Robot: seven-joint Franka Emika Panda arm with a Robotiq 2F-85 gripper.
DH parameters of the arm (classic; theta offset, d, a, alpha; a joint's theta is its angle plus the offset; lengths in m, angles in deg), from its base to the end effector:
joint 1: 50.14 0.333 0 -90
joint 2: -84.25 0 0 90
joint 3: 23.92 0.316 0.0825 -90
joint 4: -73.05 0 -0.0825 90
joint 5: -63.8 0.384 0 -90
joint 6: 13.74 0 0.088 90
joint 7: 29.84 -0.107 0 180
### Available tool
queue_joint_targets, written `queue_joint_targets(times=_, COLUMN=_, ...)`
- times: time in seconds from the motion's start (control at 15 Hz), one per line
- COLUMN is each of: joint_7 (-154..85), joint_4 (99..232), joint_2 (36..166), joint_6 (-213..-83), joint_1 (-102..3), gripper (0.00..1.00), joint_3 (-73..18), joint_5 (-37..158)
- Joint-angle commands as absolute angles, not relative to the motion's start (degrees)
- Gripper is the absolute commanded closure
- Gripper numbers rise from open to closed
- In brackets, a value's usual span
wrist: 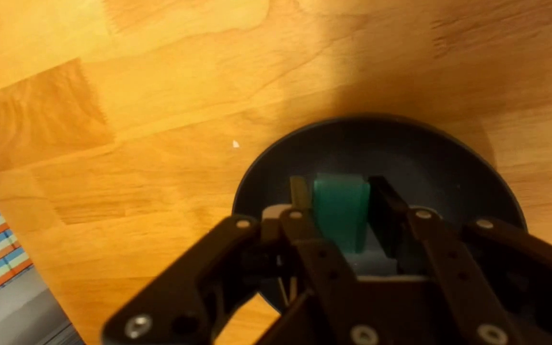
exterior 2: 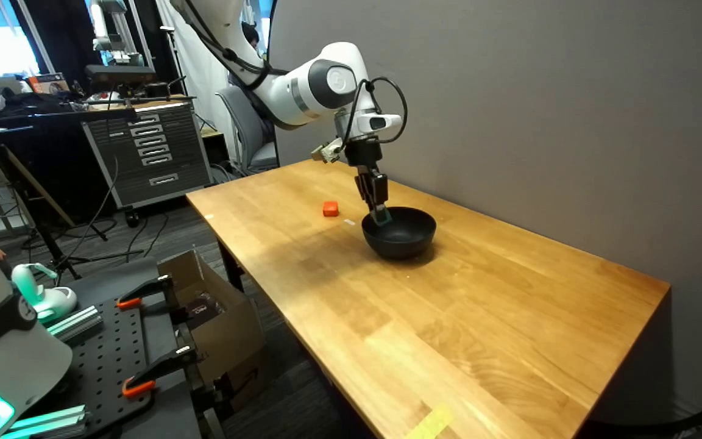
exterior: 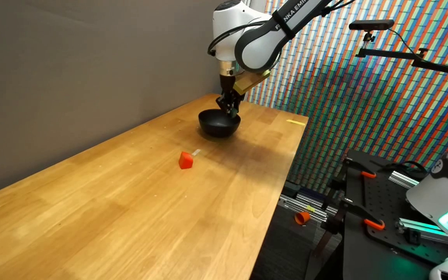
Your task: Put the blocks in the bowl
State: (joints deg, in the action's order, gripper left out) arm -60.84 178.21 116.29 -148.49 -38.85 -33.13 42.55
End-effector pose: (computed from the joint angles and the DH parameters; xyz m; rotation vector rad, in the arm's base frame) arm 0.6434 0.0247 0.2260 2.7838 -0.2979 0.0788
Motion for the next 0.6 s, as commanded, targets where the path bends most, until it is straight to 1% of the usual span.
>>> queue_joint_targets(times=0.0, joint_7=-57.6, joint_4=171.8, joint_2=121.0, joint_6=-147.0, joint_1=-40.1, gripper=0.3, joint_3=-32.5, joint_5=44.2)
queue_joint_targets(times=0.13, joint_7=-54.9, joint_4=170.6, joint_2=121.4, joint_6=-144.1, joint_1=-40.8, gripper=0.16, joint_3=-30.8, joint_5=47.2)
queue_joint_targets(times=0.2, joint_7=-54.0, joint_4=169.6, joint_2=121.8, joint_6=-141.4, joint_1=-40.4, gripper=0.07, joint_3=-30.0, joint_5=48.5)
queue_joint_targets(times=0.27, joint_7=-53.0, joint_4=169.0, joint_2=122.0, joint_6=-139.2, joint_1=-40.2, gripper=0.01, joint_3=-29.0, joint_5=49.8)
queue_joint_targets(times=0.33, joint_7=-52.1, joint_4=167.8, joint_2=122.3, joint_6=-136.5, joint_1=-40.2, gripper=0.0, joint_3=-27.9, joint_5=51.5)
queue_joint_targets(times=0.53, joint_7=-52.6, joint_4=164.3, joint_2=123.6, joint_6=-130.4, joint_1=-39.4, gripper=0.0, joint_3=-25.3, joint_5=55.4)
